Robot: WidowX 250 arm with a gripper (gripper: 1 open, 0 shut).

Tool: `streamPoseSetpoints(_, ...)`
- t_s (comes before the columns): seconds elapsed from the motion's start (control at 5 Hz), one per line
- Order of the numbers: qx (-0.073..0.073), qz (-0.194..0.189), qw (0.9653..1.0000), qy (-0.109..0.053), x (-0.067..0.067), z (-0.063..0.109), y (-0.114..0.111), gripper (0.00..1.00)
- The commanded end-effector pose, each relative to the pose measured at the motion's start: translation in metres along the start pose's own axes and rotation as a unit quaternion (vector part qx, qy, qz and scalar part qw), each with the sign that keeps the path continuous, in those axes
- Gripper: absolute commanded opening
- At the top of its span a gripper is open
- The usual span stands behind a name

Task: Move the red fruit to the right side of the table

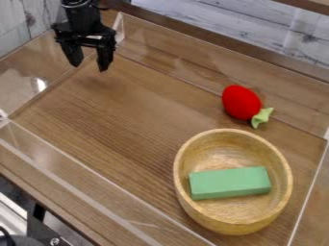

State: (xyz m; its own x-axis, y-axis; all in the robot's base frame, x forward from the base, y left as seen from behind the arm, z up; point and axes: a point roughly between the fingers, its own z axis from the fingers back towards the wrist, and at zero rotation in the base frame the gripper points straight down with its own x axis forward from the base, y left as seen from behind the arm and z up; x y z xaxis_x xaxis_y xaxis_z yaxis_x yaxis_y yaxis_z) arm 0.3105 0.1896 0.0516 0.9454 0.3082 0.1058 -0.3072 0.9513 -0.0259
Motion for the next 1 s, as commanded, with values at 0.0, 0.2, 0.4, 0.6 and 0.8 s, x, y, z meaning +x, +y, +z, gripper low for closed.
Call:
streamPoseSetpoints(0.0,0.008,-0.003,0.9996,-0.028,0.014,0.0178,0.0056,1.0)
streamPoseSetpoints(0.2,0.005,-0.005,0.9997,-0.024,0.013,0.0178,0.0041,1.0)
streamPoseSetpoints(0.4,0.003,-0.006,0.9998,-0.021,0.0121,0.0183,0.0032,1.0)
streamPoseSetpoints(0.6,0.001,-0.008,0.9998,-0.019,0.0117,0.0193,0.0024,1.0)
streamPoseSetpoints(0.8,-0.001,-0.008,0.9998,-0.018,0.0122,0.0205,0.0026,1.0)
